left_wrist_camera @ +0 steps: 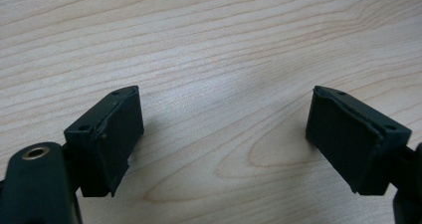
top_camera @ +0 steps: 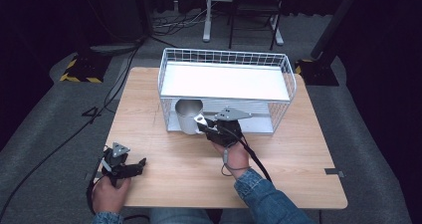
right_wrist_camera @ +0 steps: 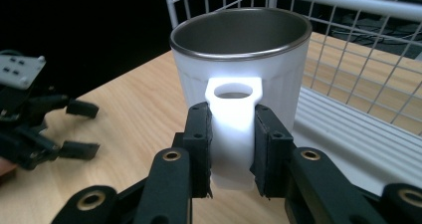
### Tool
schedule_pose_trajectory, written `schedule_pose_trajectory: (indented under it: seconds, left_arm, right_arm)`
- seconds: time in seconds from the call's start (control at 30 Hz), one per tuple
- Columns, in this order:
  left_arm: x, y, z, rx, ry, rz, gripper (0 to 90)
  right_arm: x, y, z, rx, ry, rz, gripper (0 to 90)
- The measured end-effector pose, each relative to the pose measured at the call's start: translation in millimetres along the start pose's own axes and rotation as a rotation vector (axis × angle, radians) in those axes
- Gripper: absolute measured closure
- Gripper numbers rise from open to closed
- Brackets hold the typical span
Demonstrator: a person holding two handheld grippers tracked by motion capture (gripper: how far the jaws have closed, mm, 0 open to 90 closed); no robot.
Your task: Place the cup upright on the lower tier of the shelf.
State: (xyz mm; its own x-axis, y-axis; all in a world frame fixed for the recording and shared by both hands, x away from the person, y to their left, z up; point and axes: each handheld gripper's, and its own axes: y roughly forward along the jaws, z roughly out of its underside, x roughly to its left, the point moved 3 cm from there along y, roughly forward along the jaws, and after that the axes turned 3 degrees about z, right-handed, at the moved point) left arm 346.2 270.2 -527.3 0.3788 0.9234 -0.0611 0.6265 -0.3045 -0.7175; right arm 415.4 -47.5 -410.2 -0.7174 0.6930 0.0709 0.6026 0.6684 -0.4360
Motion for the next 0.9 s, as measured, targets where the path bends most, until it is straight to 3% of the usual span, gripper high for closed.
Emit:
schedule_pose_trajectory:
  seconds: [0.43, 0.63, 0.9]
  left_arm:
    - [-0.3, 0.1, 0.1, -0.001, -0.005, 0.0, 15.4]
    - [-0.1, 0.1, 0.0, -0.001, -0.001, -0.001, 15.3]
    - [0.0, 0.0, 0.0, 0.0, 0.0, 0.0, 15.3]
  right_arm:
    - [-19.2, 24.0, -2.7, -0.021, 0.019, 0.08, 72.1]
    - [-25.6, 36.0, -0.1, -0.02, -0.016, 0.113, 72.1]
    - [-30.8, 47.9, 4.5, -0.01, 0.0, 0.128, 72.1]
